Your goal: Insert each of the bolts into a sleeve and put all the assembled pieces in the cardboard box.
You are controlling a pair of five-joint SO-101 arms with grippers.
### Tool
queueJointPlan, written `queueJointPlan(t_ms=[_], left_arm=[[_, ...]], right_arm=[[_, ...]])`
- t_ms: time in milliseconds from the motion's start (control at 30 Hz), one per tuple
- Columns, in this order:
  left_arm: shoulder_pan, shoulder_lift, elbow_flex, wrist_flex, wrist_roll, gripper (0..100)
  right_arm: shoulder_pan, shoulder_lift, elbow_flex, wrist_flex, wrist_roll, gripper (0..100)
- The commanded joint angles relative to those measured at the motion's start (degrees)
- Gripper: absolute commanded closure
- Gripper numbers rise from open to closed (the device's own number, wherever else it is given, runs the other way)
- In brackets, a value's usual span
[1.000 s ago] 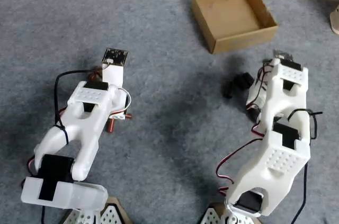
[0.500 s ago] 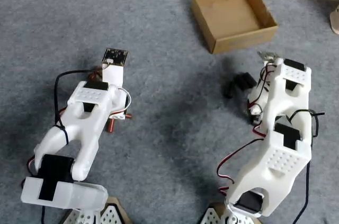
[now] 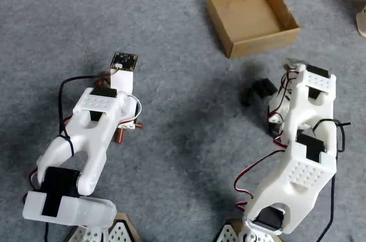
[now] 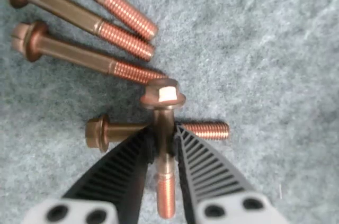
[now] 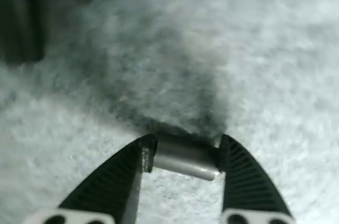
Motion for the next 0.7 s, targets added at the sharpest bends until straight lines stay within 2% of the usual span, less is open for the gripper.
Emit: queueJointPlan(t_ms=[0,100,300,367,533,667], left_arm=[[-0.48,-0.75,0.31,-1.14,-0.44,99],[-0.48,-0.75,0.31,-1.14,-0.44,99],[-0.48,-0.75,0.31,-1.14,-0.44,99],[-0.48,-0.75,0.31,-1.14,-0.44,99],[-0.48,-0.75,0.31,-1.14,-0.44,99],[-0.40,-0.75,0.31,-1.23,-0.44,99]], right_arm=[[1.63,-0.48,-3.12,-1.80,-12.84,88.9],[3.47,-0.48,-4.53,-2.77,-22.51,88.9],[6.64,-0.48,-8.04,-2.68,-25.32,88.9],[6.81,-0.48,-8.31,-2.24,-21.63,87.6],[6.11,-0.48,-8.04,0.13,-8.62,74.3],[5.85,-0.84,-8.84,4.62,0.35,72.8]])
